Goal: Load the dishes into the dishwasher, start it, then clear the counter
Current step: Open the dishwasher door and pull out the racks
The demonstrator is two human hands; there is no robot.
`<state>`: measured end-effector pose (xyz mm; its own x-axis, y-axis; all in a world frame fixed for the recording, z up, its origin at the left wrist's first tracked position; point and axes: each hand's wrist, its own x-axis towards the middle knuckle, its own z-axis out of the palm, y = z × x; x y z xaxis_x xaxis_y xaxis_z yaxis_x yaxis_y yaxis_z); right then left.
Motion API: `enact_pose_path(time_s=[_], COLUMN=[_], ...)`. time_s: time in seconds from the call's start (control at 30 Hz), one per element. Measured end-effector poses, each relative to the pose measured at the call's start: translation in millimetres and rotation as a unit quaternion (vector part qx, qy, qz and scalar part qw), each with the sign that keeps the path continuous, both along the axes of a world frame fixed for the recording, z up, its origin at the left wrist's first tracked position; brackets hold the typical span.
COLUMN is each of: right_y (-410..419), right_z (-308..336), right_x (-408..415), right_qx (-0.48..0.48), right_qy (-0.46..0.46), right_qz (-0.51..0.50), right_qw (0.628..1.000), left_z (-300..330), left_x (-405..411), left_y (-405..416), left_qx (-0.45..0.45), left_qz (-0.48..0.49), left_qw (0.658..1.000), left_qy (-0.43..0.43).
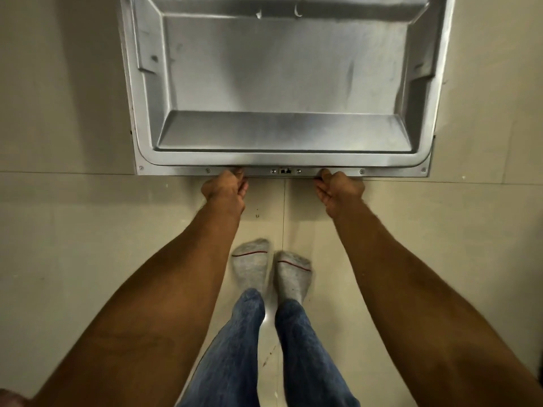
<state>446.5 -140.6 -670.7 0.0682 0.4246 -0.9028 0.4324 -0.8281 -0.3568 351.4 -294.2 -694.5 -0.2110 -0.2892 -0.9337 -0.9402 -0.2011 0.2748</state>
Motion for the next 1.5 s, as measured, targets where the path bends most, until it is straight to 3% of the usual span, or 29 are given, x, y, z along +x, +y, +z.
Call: enact_pose_path(time_s=[0.17,0.33,0.43,0.5,0.57,0.63,0.67,0.8,1.13,1.3,1.5], right_y=[-2.4,-6.6,-7.3,-4.3,2.3,11.2,16.7,34.5,84.6,126.8,183.4], right_z=[6.6,39.8,73.9,97.9,117.8,141.5,154.2,201.5,288.1,320.1,321.1], right_x=[2.2,4.1,-0.3,-6.2,-14.8,-27.3,-35.9,-65.8,-144.4,-193.3,-250.6], right_qx=[-0.019,-0.082,-0.034,0.031,0.076,0.095,0.098,0.113,0.199,0.231,0.247], right_qy=[0.004,0.000,-0.012,-0.010,-0.006,-0.006,-0.012,-0.002,-0.027,-0.020,-0.012], right_qz=[0.009,0.122,0.216,0.267,0.348,0.417,0.436,0.480,0.598,0.614,0.642], right_qw=[1.000,0.989,0.976,0.963,0.934,0.904,0.894,0.870,0.776,0.755,0.726], left_z=[10.2,54.3,86.6,106.7,130.6,156.6,170.5,217.1,313.3,342.9,348.4], left_x=[1.8,-0.3,-0.6,-6.5,-14.9,-25.2,-33.5,-65.6,-145.6,-196.2,-247.1], left_y=[-5.1,-6.7,-2.2,1.0,5.1,10.6,15.0,30.3,75.4,115.8,163.0], left_qx=[0.018,0.057,0.041,-0.029,-0.083,-0.089,-0.087,-0.077,-0.144,-0.172,-0.191], left_qz=[-0.034,-0.171,-0.299,-0.422,-0.559,-0.640,-0.659,-0.687,-0.761,-0.755,-0.750], left_qw=[0.999,0.982,0.953,0.906,0.817,0.746,0.728,0.700,0.576,0.560,0.568], left_qy=[-0.002,-0.048,-0.040,0.026,0.115,0.161,0.169,0.181,0.262,0.293,0.279])
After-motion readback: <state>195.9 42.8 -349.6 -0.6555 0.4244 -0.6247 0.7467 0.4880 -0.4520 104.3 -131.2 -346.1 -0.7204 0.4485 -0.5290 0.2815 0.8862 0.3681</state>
